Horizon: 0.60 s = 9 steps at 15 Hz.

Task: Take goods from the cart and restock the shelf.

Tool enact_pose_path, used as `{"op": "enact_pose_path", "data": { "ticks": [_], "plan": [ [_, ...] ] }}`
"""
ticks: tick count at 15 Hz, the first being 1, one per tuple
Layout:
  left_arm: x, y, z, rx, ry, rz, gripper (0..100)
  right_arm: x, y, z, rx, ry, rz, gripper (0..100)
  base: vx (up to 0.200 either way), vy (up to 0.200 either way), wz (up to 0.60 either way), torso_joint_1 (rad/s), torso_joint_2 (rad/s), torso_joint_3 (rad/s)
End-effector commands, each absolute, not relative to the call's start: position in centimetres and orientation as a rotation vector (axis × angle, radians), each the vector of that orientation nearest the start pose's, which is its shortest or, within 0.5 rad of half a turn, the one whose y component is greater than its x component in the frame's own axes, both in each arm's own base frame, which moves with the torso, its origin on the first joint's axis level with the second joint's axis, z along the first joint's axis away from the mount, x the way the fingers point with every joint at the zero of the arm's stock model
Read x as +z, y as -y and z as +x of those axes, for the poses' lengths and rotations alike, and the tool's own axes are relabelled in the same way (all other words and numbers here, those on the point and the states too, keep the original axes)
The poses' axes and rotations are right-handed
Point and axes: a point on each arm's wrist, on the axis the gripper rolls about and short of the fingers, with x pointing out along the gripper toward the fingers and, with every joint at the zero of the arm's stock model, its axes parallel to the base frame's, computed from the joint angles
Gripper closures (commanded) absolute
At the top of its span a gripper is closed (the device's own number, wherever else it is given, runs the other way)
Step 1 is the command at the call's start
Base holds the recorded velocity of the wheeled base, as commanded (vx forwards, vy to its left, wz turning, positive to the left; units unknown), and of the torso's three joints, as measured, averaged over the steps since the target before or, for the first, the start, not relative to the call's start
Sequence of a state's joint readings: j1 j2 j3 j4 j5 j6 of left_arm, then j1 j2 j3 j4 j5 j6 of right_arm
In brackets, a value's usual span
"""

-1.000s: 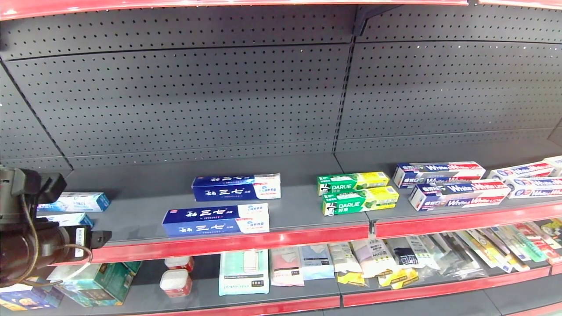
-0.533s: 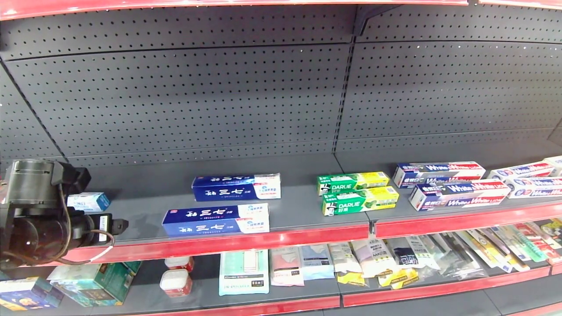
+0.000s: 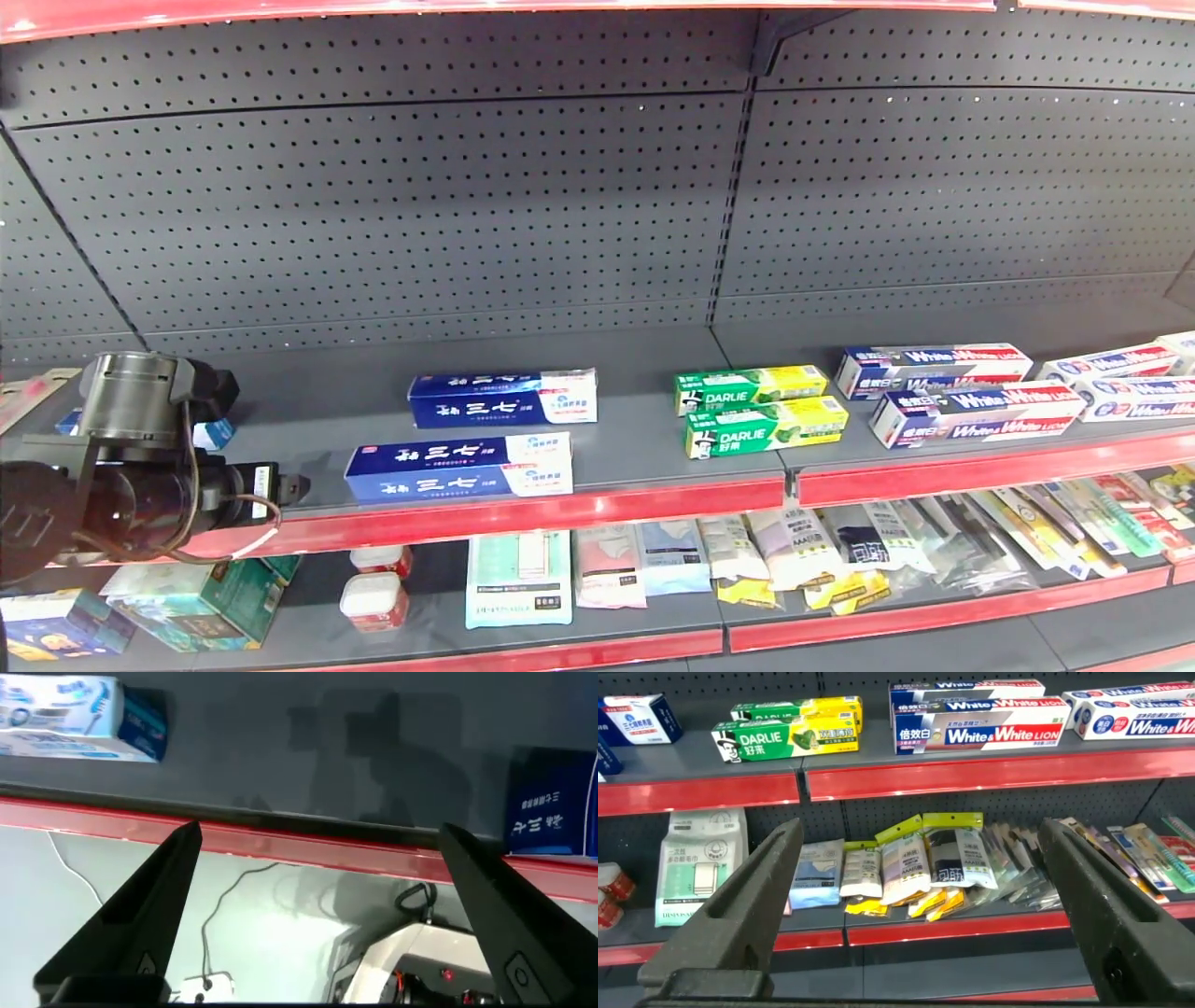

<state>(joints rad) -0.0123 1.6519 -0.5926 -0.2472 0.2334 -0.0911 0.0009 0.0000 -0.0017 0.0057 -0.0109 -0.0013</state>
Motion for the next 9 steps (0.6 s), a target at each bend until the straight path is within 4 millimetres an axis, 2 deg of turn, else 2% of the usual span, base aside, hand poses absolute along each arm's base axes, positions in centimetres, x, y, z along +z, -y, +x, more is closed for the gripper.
{"op": "enact_pose_path", "data": {
  "ticks": [1,9],
  "plan": [
    [10.6,0.2,24.9,0.232,-0.802,0.018,0,7.5,0.0,-2.3,-0.009,-0.006,-0.002,0,0.000,0.000,0.00,0.000,0.00,0.000],
    [10.5,0.9,26.9,0.218,-0.752,-0.017,0,7.5,0.0,-2.3,-0.009,-0.006,-0.002,0,0.000,0.000,0.00,0.000,0.00,0.000]
  ]
}}
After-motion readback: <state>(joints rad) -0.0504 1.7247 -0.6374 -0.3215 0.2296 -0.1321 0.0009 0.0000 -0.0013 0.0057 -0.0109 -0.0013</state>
